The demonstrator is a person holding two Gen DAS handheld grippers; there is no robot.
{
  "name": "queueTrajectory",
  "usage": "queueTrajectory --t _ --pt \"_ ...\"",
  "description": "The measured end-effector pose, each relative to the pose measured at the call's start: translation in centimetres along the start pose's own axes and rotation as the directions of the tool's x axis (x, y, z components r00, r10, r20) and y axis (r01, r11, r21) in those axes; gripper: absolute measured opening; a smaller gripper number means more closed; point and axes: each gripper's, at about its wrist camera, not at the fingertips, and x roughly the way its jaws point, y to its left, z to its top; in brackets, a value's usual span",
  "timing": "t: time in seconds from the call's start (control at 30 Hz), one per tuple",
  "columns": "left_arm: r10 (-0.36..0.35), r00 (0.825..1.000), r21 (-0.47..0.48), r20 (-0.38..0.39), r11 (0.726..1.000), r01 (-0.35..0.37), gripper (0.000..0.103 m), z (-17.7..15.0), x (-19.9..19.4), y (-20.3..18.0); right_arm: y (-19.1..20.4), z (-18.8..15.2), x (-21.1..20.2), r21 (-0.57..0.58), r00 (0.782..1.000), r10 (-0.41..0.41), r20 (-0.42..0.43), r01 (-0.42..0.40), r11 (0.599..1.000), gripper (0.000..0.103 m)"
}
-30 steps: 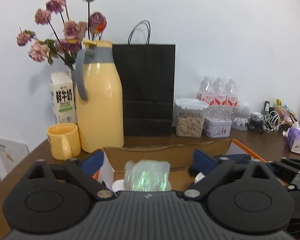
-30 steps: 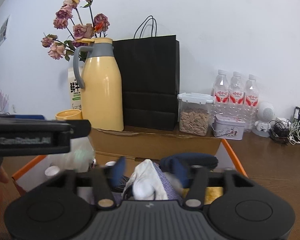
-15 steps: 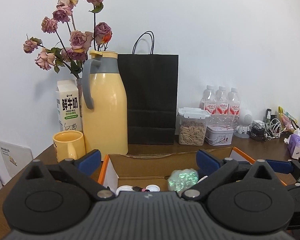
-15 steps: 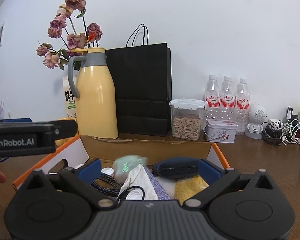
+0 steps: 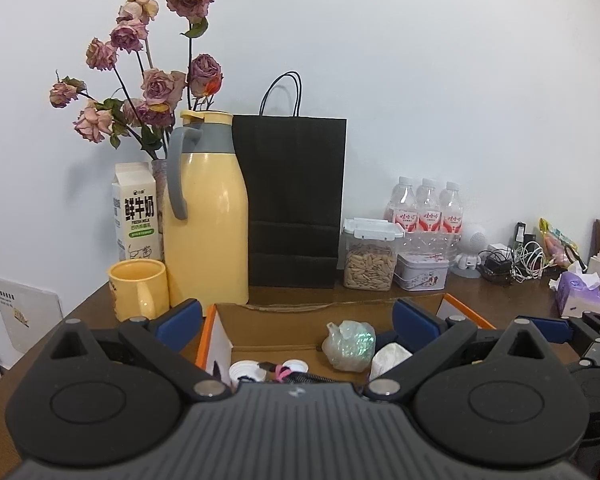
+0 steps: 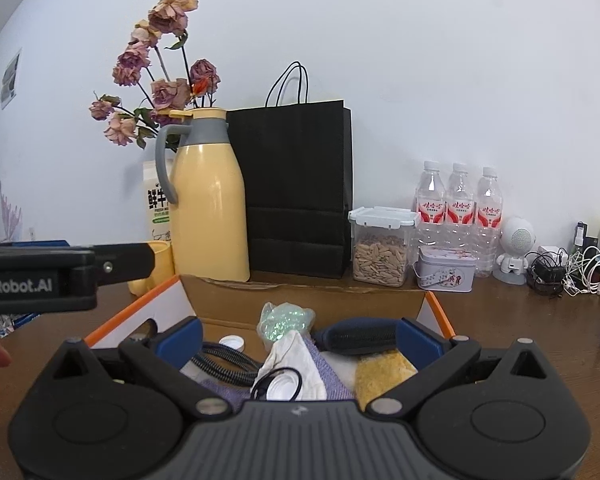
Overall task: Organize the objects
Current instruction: 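Open both grippers to release the cap and bag into the box, then move the right gripper to the red rose and grasp its stem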
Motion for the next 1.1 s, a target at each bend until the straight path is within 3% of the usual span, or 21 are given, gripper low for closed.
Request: queueTrajectory --t 0.7,1.1 --pt "0.093 0.990 0.030 -0.108 0.995 -0.090 0.103 -3.3 -6.8 3.9 0.3 -4.7 -5.9 0.000 0.993 0.025 -0.119 -0.025 1.000 0.103" --pt "0.133 0.975 0.006 -0.179 0.991 -0.134 0.103 -5.8 -8.2 7.3 4.5 -6.5 -5.5 -0.051 0.971 0.130 -0.201 -0.143 0.988 0.103"
